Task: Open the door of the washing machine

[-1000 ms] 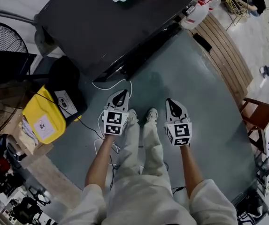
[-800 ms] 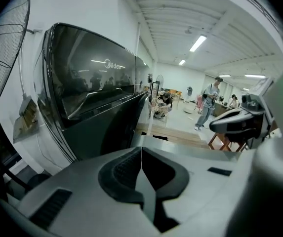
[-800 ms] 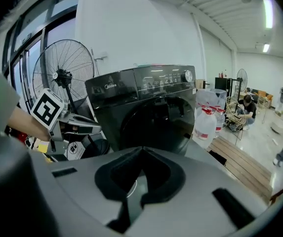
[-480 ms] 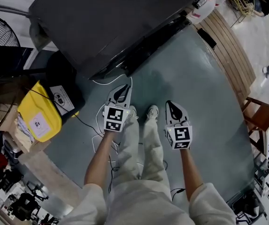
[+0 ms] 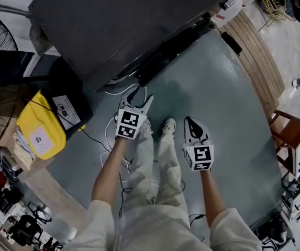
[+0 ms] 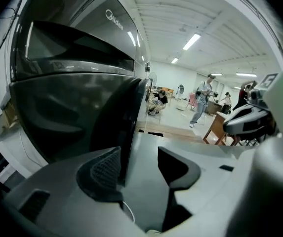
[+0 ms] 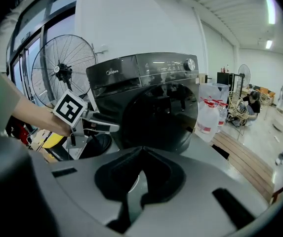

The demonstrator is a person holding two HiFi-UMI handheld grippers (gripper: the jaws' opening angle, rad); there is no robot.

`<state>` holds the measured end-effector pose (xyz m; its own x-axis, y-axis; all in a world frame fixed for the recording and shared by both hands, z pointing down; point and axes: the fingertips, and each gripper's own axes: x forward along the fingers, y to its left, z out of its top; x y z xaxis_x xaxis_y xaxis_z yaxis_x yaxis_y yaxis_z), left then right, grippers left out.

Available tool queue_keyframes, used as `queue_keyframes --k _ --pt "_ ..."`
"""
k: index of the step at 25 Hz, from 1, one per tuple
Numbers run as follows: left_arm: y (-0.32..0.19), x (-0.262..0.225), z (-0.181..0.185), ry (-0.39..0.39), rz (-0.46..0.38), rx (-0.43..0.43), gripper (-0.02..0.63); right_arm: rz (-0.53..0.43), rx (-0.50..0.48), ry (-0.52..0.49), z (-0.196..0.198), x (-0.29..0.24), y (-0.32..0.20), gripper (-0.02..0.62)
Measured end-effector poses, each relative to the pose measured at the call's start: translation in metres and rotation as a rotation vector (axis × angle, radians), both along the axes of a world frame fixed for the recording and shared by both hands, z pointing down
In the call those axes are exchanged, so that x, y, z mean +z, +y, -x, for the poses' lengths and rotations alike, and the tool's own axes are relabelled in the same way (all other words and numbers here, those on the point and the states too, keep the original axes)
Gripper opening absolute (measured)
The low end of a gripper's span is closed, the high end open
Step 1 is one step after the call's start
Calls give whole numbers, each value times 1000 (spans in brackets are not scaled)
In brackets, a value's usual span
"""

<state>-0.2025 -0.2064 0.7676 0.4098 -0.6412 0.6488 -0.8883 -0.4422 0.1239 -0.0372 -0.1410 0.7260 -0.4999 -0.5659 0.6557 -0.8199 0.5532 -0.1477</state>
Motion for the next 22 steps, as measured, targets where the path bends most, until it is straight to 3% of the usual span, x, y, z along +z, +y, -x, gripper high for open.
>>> queue_keyframes --k 14,22 --pt "-41 17 -7 -9 -8 -18 208 2 -10 -12 4 10 -4 0" --pt "-51 20 -7 -47 -21 4 87 7 -12 -14 2 14 -2 -2"
